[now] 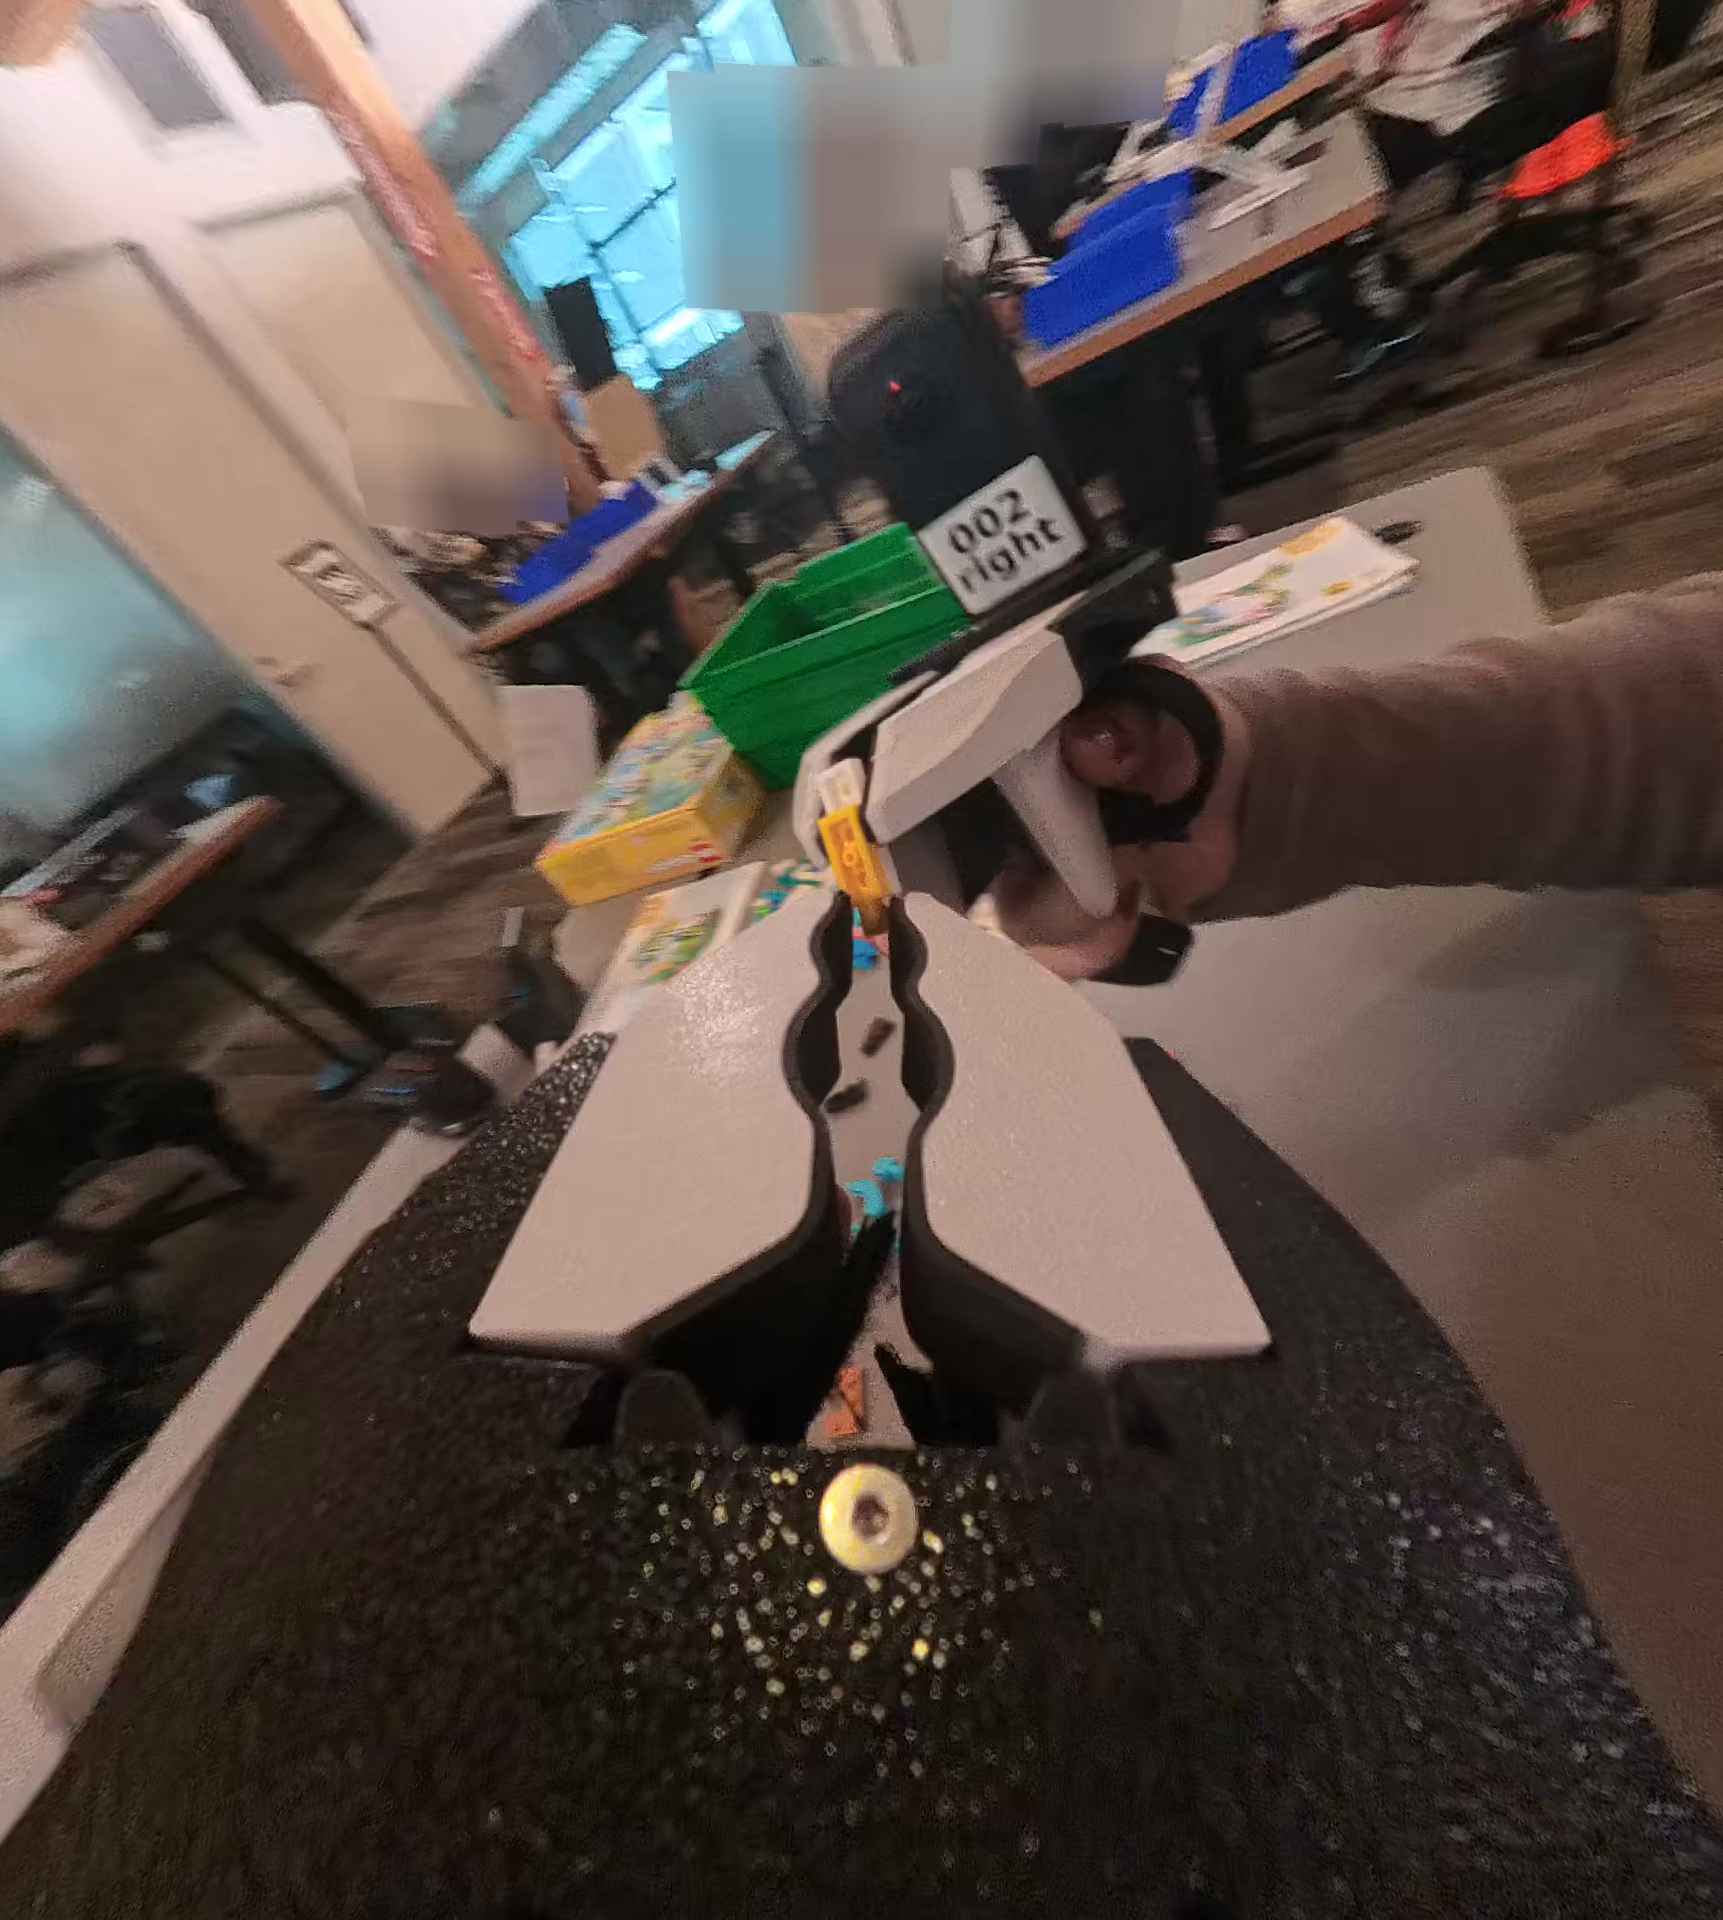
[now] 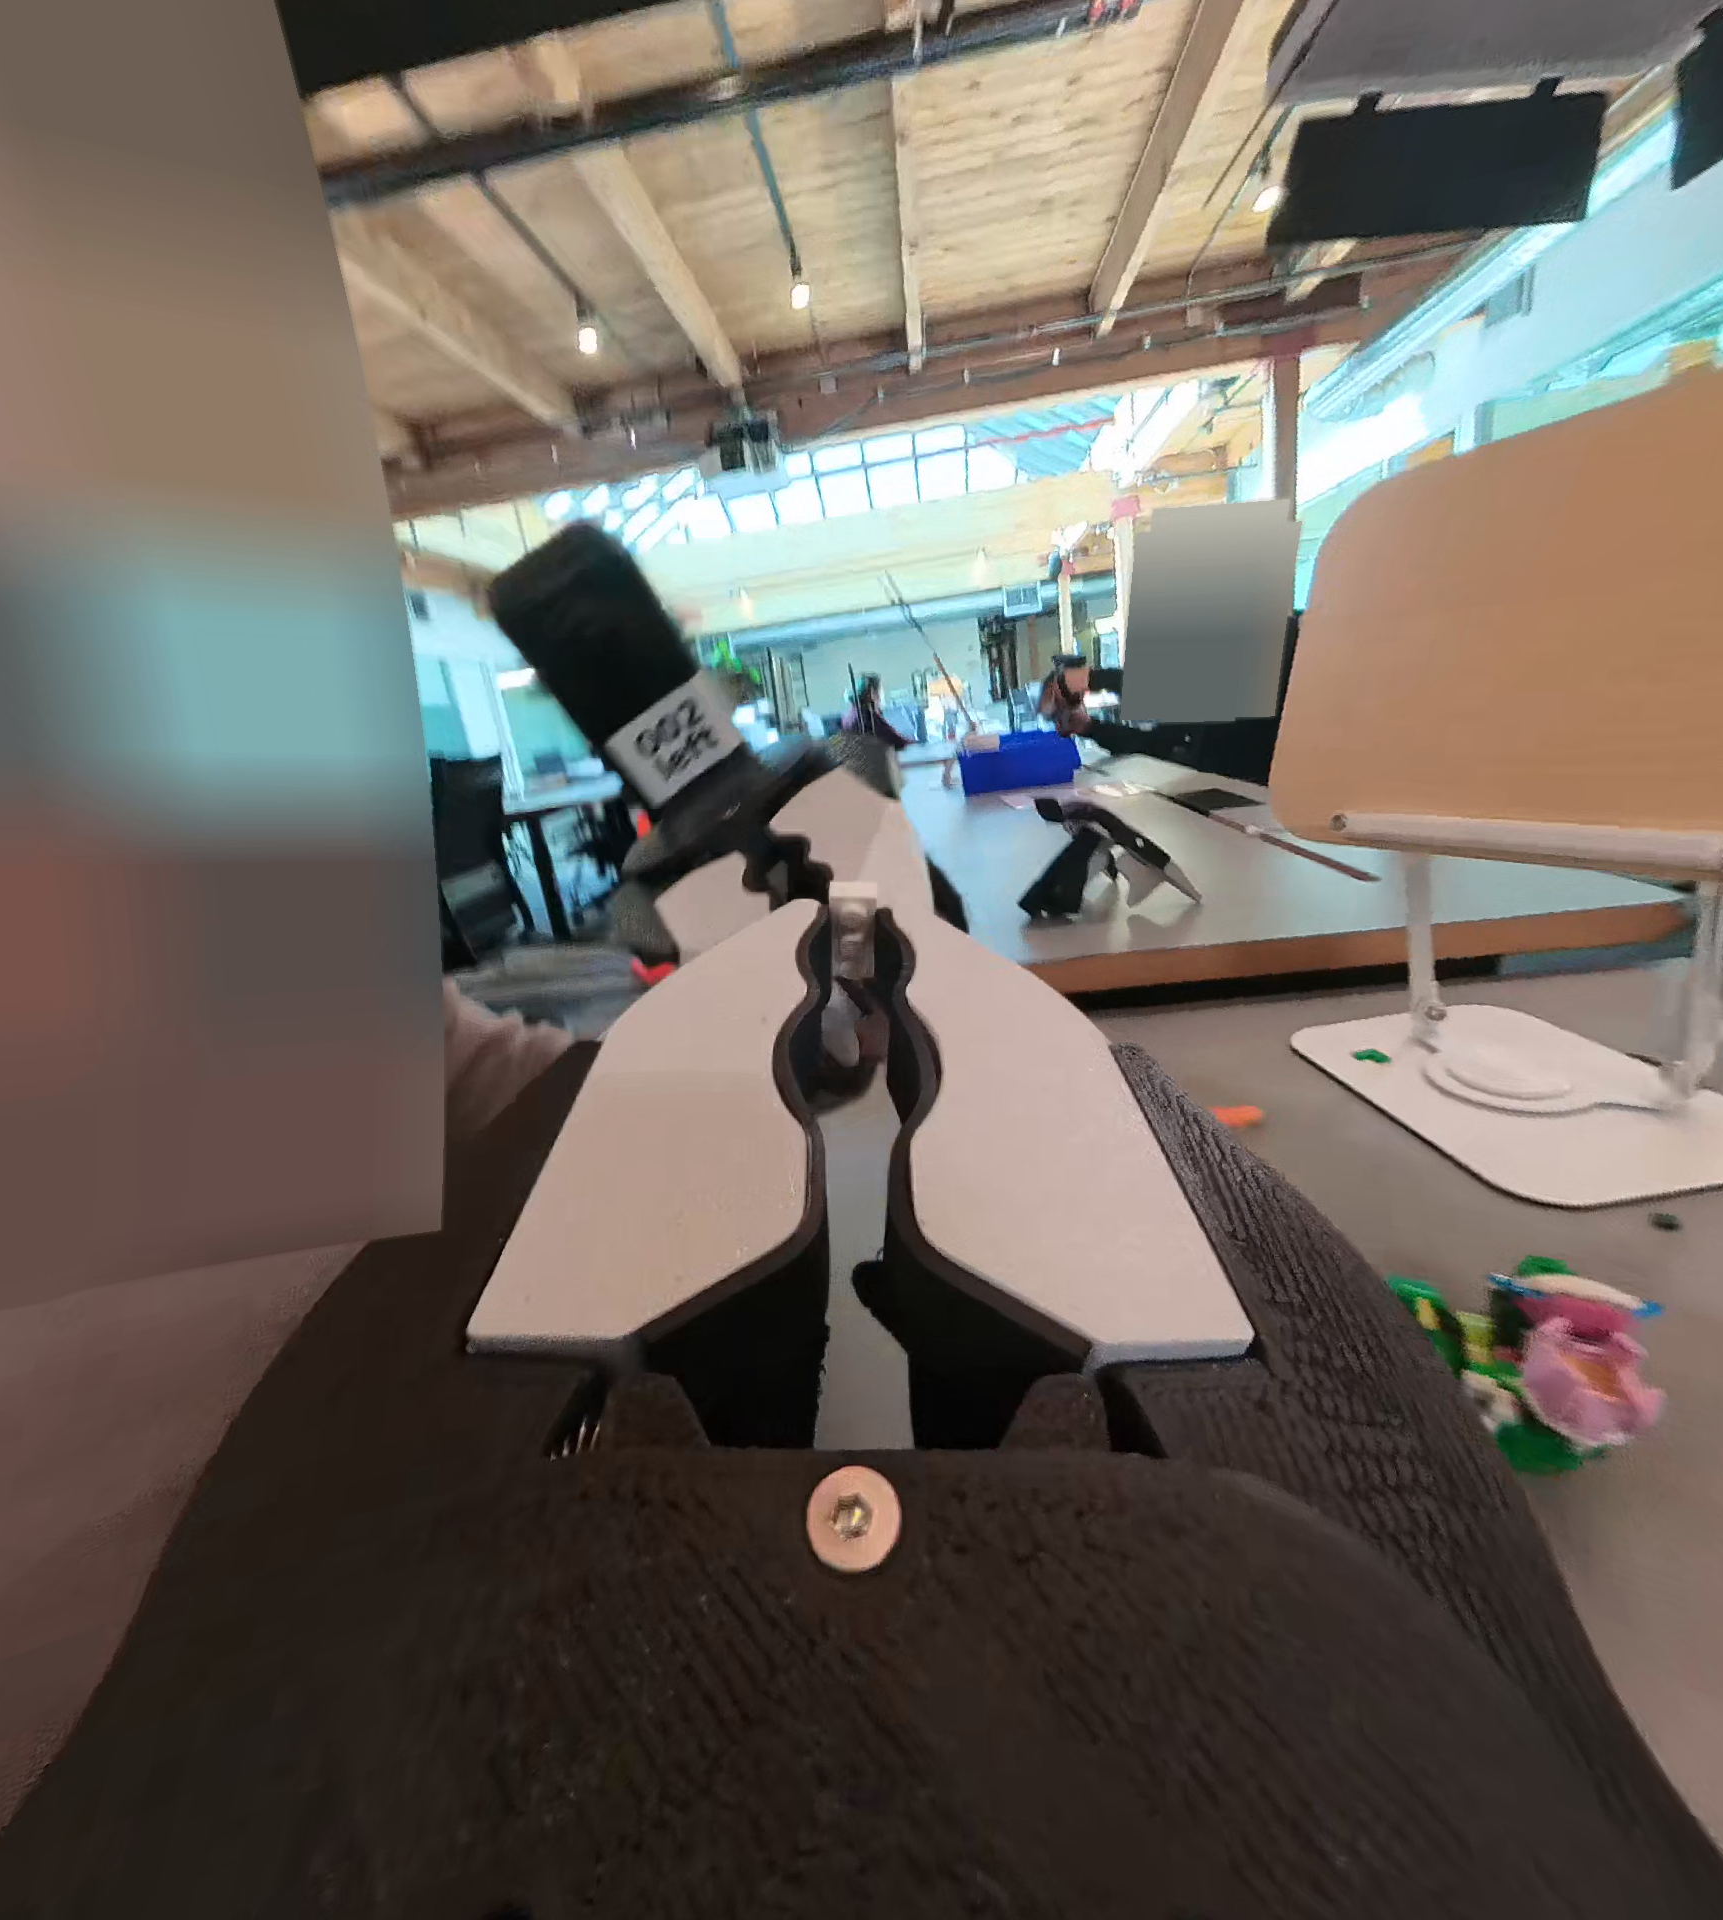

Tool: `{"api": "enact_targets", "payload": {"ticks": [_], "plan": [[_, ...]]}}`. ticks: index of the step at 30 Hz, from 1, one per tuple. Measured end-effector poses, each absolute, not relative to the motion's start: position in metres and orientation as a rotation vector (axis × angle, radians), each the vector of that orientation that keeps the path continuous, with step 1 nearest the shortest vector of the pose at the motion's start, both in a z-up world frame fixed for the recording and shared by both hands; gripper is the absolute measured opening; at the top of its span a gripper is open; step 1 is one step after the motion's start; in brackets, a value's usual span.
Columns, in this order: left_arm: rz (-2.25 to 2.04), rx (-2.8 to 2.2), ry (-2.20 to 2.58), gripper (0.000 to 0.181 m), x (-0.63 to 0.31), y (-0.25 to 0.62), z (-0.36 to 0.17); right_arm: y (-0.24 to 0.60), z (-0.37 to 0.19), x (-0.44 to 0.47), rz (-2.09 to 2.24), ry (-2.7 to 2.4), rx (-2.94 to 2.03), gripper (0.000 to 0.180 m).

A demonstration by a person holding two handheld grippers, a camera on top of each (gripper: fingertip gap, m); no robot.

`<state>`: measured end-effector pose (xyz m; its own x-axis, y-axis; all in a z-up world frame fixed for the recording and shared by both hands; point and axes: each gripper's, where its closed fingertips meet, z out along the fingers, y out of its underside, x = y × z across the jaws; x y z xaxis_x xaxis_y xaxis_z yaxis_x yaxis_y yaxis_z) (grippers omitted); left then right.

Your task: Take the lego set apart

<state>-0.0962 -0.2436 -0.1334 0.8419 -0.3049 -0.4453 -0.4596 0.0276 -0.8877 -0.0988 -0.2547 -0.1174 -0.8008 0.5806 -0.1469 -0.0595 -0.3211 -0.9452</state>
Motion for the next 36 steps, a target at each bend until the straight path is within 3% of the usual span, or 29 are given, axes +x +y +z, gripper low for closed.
{"api": "enact_targets", "payload": {"ticks": [1, 6, 12, 16, 19, 22, 27, 30, 33, 36], "plan": [[0.063, -1.581, 0.643, 0.006, -0.096, -0.242, -0.135, -0.253, -0.119, -0.099, 2.113, -1.568, -0.645, 0.005], [-0.126, -1.653, 0.785, 0.004, -0.101, -0.236, -0.159, -0.246, -0.147, -0.104, 1.683, -1.906, -0.571, 0.006], [-0.017, -1.734, 0.862, 0.002, -0.116, -0.228, -0.19, -0.222, -0.195, -0.114, 0.841, -2.135, -0.555, 0.005], [0.075, -1.747, 0.911, 0.001, -0.121, -0.226, -0.208, -0.219, -0.213, -0.118, 0.729, -2.121, -0.595, 0.005], [0.271, -1.673, 0.923, 0.001, -0.131, -0.223, -0.216, -0.217, -0.222, -0.127, 0.845, -2.055, -0.725, 0.006], [0.44, -1.57, 0.901, 0.002, -0.144, -0.225, -0.218, -0.222, -0.218, -0.132, 1.203, -1.905, -0.929, 0.022], [0.613, -1.41, 0.797, 0.001, -0.154, -0.231, -0.209, -0.224, -0.209, -0.142, 1.738, -1.569, -1.218, 0.02], [0.62, -1.377, 0.733, 0.001, -0.157, -0.232, -0.204, -0.224, -0.195, -0.143, 2.048, -1.35, -1.239, 0.01], [0.601, -1.366, 0.704, 0.001, -0.156, -0.23, -0.201, -0.221, -0.191, -0.144, 2.126, -1.233, -1.238, 0.0], [0.597, -1.361, 0.677, 0.001, -0.155, -0.226, -0.198, -0.219, -0.186, -0.143, 2.122, -1.198, -1.205, 0.004]]}}
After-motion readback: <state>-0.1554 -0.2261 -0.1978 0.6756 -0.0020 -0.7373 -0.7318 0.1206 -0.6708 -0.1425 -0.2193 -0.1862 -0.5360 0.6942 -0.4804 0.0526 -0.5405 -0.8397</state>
